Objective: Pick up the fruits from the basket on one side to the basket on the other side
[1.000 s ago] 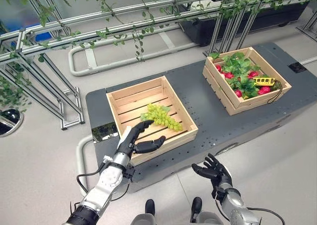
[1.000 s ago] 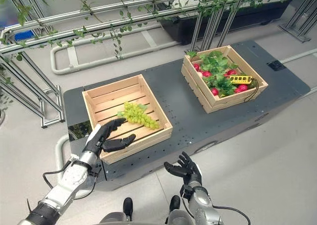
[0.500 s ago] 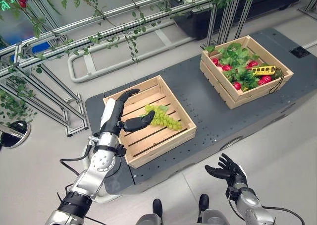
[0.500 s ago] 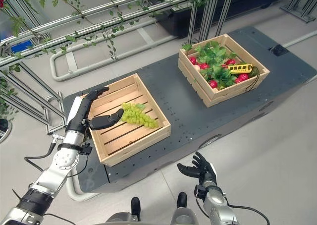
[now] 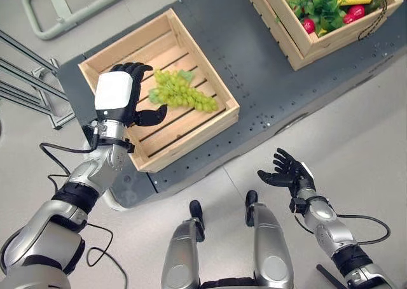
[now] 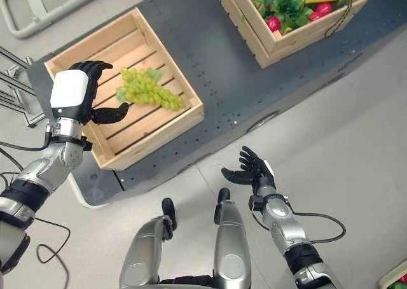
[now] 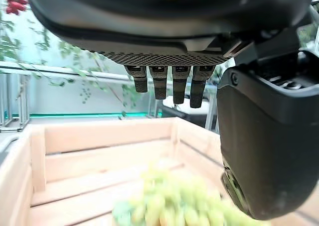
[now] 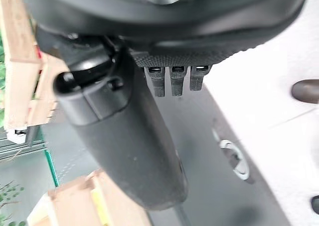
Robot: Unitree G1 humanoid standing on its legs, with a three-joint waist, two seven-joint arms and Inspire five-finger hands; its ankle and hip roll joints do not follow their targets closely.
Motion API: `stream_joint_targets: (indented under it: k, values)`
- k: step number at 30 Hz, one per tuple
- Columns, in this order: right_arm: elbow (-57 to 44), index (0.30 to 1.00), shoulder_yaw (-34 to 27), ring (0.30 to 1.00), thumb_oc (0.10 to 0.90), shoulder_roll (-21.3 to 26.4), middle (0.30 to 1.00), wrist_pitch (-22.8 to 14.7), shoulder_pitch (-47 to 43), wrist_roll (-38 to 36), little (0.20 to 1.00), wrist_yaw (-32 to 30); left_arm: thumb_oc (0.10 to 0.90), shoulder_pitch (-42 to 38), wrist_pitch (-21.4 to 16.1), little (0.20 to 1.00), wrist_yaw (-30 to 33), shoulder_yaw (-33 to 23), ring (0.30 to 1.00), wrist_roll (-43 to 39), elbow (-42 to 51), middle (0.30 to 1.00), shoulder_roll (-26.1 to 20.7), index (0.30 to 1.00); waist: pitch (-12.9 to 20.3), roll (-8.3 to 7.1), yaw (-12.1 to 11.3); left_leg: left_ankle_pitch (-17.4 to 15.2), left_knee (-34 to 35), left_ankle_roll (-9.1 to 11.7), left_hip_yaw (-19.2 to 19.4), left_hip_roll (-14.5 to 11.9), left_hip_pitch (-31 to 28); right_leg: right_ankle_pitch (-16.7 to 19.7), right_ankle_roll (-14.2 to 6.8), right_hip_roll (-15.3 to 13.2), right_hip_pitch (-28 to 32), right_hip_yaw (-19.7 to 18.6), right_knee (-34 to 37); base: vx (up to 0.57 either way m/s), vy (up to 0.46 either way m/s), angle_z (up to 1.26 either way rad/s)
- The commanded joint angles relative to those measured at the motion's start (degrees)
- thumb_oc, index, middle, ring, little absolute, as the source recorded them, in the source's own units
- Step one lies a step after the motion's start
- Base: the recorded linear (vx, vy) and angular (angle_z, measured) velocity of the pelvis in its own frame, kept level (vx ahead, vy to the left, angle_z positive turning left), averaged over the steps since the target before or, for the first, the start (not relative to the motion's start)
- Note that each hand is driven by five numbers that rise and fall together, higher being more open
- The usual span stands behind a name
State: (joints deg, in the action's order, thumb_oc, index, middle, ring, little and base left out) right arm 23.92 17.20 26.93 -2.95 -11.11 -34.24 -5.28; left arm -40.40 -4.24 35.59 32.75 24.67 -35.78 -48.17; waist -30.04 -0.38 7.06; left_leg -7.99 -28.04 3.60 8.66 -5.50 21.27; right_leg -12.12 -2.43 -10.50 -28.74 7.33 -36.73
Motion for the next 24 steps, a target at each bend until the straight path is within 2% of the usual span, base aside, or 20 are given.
stream_joint_targets:
  k: [1,2,5,11,17,24]
  values:
    - [-6.06,0.9,0.12,0.9,0.8,2.49,0.9,-4.16,-0.2,-1.8,0.9,1.96,0.8,-8.43,2.47,0.9,5.54,-3.13,0.9,2.86,1.1,0.9,-4.93,0.9,0.25,-0.99,1.57,-2.83,-7.28,-3.26,1.98,0.54,4.64,-0.61,3.8,2.96,2.72,-1.33,0.32,0.01,0.076,0.06]
    - [-5.43,0.9,0.49,0.9,0.8,2.97,0.9,-4.33,-1.33,-2.46,0.9,1.75,0.8,-10.68,3.2,0.9,6.59,-1.76,0.9,3.82,-0.46,0.9,-5.33,0.9,0.25,-1.2,1.9,-2.91,-8.58,-3.24,2.41,0.22,7.37,-0.58,3.83,3.11,0.26,-1.67,-0.49,-0.01,0.052,0.02]
    - [-4.94,0.9,1.02,0.9,0.8,3.1,0.9,-4.16,-2.53,-2.44,0.9,0.99,0.8,-13.57,4.35,0.9,9.17,-0.07,0.9,5.71,-1.54,0.9,-5.64,0.9,0.25,-1.45,1.98,-3.36,-10.28,-3.36,2.64,-0.18,10.75,-0.35,3.69,3.16,-3.13,-1.89,-1.95,-0.01,0.014,0.0]
    - [-4.29,0.9,2.3,0.9,0.8,3.19,0.9,-4.95,-3.94,-3.56,0.9,-0.65,0.8,-20.93,6.83,0.9,9.7,5.77,0.9,12.5,-3.86,0.9,-6.19,0.9,0.25,-2.14,2.31,-4.59,-13.27,-3.8,2.96,-0.72,15.95,0.08,2.88,3.35,-8.78,-2.26,-4.27,0.0,0.0,0.0]
    - [-3.99,0.9,2.58,0.9,0.8,2.99,0.9,-4.35,-3.81,-3.85,0.9,-0.45,0.8,-22.89,9.47,0.9,10.65,8.57,0.9,15.19,-5.92,0.9,-6.49,0.9,0.25,-2.71,2.59,-4.64,-13.23,-3.89,3.25,-0.93,17.13,1.05,1.92,3.71,-10.24,-2.24,-3.73,0.01,0.037,-0.03]
    - [-3.46,0.9,3.1,0.9,0.8,3.09,0.9,-3.96,-4.72,-4.65,0.9,-0.61,0.8,-26.35,10.08,0.9,5.99,12.68,0.9,20.85,-8.6,0.9,-5.89,0.9,0.25,-3.29,2.72,-5.03,-13.41,-4.18,3.81,-0.97,17.85,1.98,1.26,3.85,-11.3,-2.03,-3.05,0.0,0.0,0.0]
